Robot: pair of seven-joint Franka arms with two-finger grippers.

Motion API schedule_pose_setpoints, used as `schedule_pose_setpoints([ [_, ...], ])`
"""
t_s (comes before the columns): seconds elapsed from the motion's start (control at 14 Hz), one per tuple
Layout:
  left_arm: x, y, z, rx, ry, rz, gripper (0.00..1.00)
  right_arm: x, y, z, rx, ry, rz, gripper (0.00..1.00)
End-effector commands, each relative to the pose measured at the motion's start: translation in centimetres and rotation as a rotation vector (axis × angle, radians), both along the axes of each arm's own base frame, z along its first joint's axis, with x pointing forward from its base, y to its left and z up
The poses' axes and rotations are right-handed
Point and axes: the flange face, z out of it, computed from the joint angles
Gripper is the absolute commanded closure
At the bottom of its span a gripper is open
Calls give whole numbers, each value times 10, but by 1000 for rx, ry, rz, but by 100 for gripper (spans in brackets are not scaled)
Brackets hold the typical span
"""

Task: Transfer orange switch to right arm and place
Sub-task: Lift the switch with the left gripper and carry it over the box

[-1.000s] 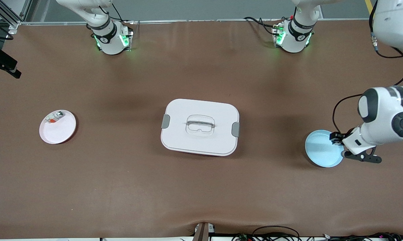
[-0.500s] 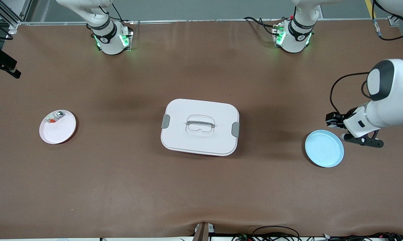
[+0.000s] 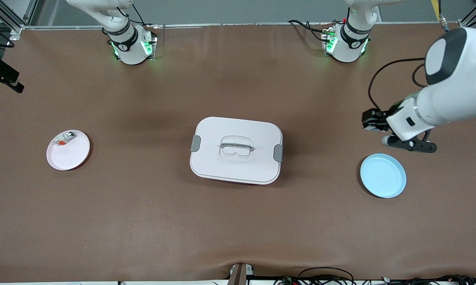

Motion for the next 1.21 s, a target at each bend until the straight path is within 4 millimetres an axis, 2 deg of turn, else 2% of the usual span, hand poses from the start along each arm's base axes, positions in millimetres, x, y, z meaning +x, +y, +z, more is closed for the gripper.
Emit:
schedule_pose_setpoints([
  [0.0, -15, -57, 23, -37, 11, 59, 78, 2, -2, 1, -6, -3, -6, 0],
  [0.14, -25, -94, 34, -78, 21, 86, 78, 7, -2, 6, -7, -52, -4, 0],
  [0.21, -30, -109, 39, -94, 24, 98, 78, 11, -1, 2, -7, -53, -3, 0],
  [0.5, -46, -152, 58, -184, 23, 126, 78, 14, -2, -1, -3, -51, -4, 0],
  [0.71, -58, -201, 69, -271, -29, 169, 79, 17, -3, -5, -4, -41, -4, 0],
  [0.93, -69, -253, 72, -343, -41, 260, 79, 18, 1, -7, -15, -36, 14, 0],
  [1.07, -76, -283, 73, -395, -52, 339, 79, 25, 0, -19, -4, -15, 11, 0],
  [1.14, -80, -299, 71, -416, -49, 385, 80, 35, 1, -35, 1, 15, 14, 0],
])
